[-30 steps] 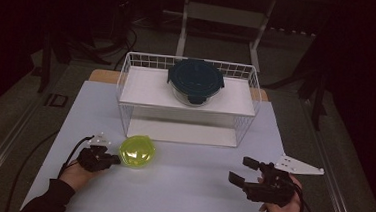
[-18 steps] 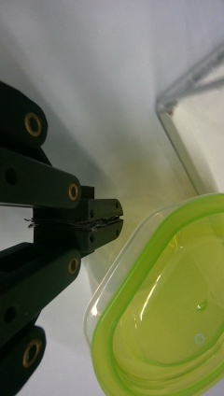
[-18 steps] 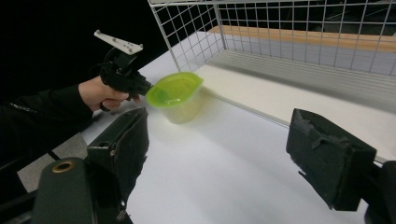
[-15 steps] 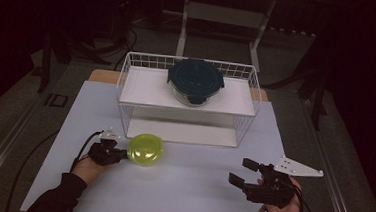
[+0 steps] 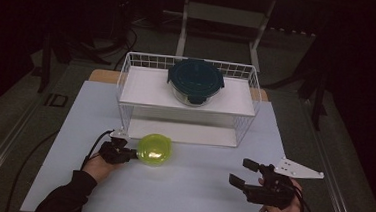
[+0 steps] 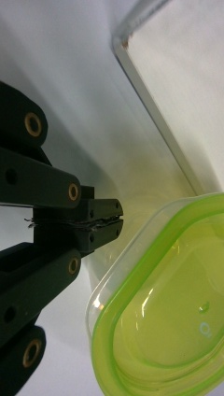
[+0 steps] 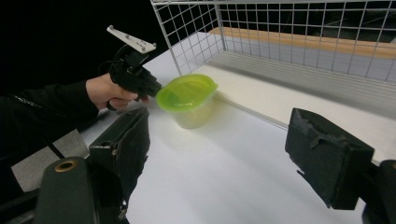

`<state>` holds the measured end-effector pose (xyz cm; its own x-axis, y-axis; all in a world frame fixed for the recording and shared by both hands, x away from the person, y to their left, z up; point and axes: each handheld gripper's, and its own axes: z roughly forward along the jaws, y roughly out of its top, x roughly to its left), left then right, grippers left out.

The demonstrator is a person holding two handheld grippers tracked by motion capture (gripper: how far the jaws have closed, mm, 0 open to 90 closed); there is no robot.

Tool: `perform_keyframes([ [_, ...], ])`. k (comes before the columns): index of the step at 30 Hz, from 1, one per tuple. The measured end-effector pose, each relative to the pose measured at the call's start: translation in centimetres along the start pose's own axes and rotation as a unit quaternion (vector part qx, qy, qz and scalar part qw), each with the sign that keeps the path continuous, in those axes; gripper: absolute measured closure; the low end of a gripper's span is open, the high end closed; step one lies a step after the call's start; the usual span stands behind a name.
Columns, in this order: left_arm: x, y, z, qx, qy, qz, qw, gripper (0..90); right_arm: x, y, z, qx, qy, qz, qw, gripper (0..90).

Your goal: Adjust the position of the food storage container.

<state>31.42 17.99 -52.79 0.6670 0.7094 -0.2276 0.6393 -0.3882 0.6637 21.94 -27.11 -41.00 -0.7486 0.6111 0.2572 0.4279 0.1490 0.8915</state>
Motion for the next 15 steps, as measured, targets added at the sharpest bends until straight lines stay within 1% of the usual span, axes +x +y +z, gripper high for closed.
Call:
perform_keyframes([
  [6,-0.6,0.6,0.7,0.002,-0.006,0.004,1.0000,88.0,0.1,0.0,0.1,-0.004,-0.002,-0.009,0.9999,22.6],
  [8,-0.7,0.8,0.9,0.004,-0.011,0.006,0.9999,88.0,0.0,0.0,0.1,-0.003,0.001,-0.008,1.0000,23.9],
  [9,-0.9,0.9,1.0,0.002,-0.010,0.006,0.9999,88.0,0.0,0.0,0.1,-0.004,0.001,-0.007,1.0000,24.5],
  [10,-0.9,1.0,1.1,0.004,-0.011,0.010,0.9999,88.1,0.0,0.0,0.1,-0.004,0.002,-0.007,1.0000,24.6],
  [12,-1.0,1.1,1.2,0.004,-0.012,0.010,0.9999,88.0,0.0,0.0,0.0,-0.004,0.002,-0.007,1.0000,24.6],
  [15,-1.4,1.5,1.6,0.006,-0.014,0.013,0.9998,88.0,0.1,-0.1,0.0,-0.002,-0.009,-0.013,0.9999,24.2],
])
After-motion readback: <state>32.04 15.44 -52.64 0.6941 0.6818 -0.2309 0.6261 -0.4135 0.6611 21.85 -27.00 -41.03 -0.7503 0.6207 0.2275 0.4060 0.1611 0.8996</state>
